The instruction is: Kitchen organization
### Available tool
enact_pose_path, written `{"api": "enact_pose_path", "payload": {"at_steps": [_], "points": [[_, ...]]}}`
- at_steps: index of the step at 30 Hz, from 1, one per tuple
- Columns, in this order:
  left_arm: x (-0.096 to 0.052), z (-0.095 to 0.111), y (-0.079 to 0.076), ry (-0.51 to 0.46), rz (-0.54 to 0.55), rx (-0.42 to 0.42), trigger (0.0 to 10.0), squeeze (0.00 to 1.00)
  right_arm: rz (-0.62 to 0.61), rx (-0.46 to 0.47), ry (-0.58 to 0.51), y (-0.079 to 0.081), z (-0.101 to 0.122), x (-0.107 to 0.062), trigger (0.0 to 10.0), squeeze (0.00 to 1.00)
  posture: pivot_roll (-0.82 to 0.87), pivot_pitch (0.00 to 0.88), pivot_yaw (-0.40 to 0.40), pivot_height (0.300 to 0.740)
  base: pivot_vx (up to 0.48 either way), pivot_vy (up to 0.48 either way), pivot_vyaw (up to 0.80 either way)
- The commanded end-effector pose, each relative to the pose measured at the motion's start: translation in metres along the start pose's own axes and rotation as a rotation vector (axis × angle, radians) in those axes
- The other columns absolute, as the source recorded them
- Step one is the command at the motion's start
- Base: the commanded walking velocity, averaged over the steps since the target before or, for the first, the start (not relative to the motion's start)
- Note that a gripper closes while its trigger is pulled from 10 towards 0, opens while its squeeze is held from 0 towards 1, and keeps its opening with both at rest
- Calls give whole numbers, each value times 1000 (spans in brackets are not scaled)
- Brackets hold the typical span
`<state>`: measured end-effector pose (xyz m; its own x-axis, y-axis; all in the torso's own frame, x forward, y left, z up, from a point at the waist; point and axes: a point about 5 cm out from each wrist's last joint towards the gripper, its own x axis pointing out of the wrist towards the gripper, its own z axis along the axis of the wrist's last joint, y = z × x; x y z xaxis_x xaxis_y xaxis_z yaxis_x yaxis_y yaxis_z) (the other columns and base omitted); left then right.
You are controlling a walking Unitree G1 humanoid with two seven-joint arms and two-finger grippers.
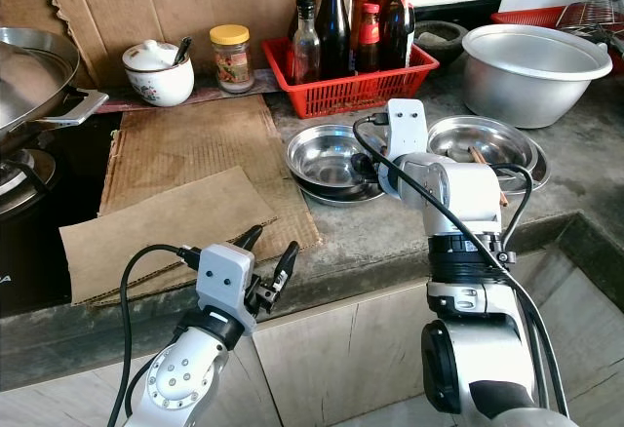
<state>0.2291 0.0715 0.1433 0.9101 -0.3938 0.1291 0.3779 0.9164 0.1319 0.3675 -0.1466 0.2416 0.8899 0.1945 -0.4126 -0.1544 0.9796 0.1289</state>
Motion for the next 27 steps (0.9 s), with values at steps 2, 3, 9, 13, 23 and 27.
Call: {"api": "enact_pose_path", "payload": {"at_steps": [2, 3, 9, 13, 23, 27], "points": [[-2, 0, -1, 12, 3, -2, 10000, 0, 8, 10, 11, 0, 0, 0, 10000, 0, 115, 76, -24, 740, 0, 0, 0], [-1, -1, -1, 13, 4, -2, 10000, 0, 11, 18, 6, 0, 1, 0, 3843, 0, 114, 76, -22, 740, 0, 0, 0], [-1, -1, -1, 15, 5, -1, 10000, 0, 12, 26, 4, 1, 2, -2, 0, 0, 114, 77, -23, 740, 0, 0, 0], [-2, -1, -1, 16, 5, 0, 10000, 0, 14, 35, 7, 1, 2, -2, 0, 0, 115, 78, -25, 740, 0, 0, 0], [-2, -2, 0, 16, 9, -1, 10000, 0, 4, 113, -1, -1, 3, -1, 0, 0, 118, 77, -25, 740, 0, 0, 0], [-1, -1, 0, 14, 9, -3, 10000, 0, 6, 199, -26, -3, 3, 0, 0, 0, 118, 75, -27, 740, 0, 0, 0]]}}
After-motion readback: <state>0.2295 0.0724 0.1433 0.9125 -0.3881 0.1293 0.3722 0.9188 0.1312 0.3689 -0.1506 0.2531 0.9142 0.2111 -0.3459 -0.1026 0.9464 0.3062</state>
